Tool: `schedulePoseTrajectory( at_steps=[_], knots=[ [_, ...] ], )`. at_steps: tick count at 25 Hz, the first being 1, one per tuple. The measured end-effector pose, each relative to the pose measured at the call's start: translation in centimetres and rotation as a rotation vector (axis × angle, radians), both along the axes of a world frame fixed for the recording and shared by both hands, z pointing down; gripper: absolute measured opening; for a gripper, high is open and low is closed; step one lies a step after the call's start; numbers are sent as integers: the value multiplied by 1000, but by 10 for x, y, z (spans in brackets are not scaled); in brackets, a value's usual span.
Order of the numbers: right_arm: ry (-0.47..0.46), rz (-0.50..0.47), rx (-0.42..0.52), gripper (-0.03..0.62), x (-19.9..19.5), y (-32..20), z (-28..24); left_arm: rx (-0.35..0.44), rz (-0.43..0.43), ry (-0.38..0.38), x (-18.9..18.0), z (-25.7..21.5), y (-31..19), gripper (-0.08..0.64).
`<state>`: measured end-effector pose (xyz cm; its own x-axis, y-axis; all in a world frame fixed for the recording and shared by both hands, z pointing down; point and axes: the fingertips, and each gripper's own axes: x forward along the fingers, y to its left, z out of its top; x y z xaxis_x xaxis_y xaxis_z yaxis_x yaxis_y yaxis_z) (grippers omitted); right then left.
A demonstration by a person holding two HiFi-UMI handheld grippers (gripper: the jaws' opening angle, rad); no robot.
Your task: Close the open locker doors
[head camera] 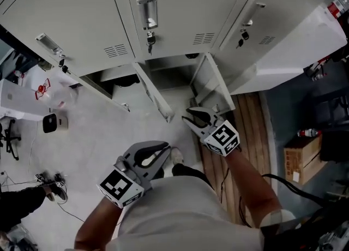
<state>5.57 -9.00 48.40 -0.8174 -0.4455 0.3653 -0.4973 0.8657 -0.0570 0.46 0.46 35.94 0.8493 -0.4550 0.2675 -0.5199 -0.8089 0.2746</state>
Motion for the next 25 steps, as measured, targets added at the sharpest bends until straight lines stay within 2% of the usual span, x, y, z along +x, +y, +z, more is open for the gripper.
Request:
schedulePoseTrajectory(
  at_steps=[4, 8, 13, 18, 22, 25],
  knots=[
    [72, -111, -57, 77, 3, 19, 56, -19, -30, -14, 17, 15, -3, 31],
    [95, -163, -91, 76, 0, 22, 92, -18, -44, -42, 28, 28, -2, 31],
    [63, -212, -57, 92, -9, 12, 82, -39, -76, -50, 35, 31, -1, 32],
    [86, -301, -22, 97, -15, 9, 81, -39, -111, -49, 38, 30, -7, 31],
    [51, -340, 8, 96, -24, 6, 63, -27, -118, -66, 36, 30, -9, 32],
    [82, -391, 0, 96, -30, 8, 69, -43, -145, -59, 33, 29, -10, 31]
  ],
)
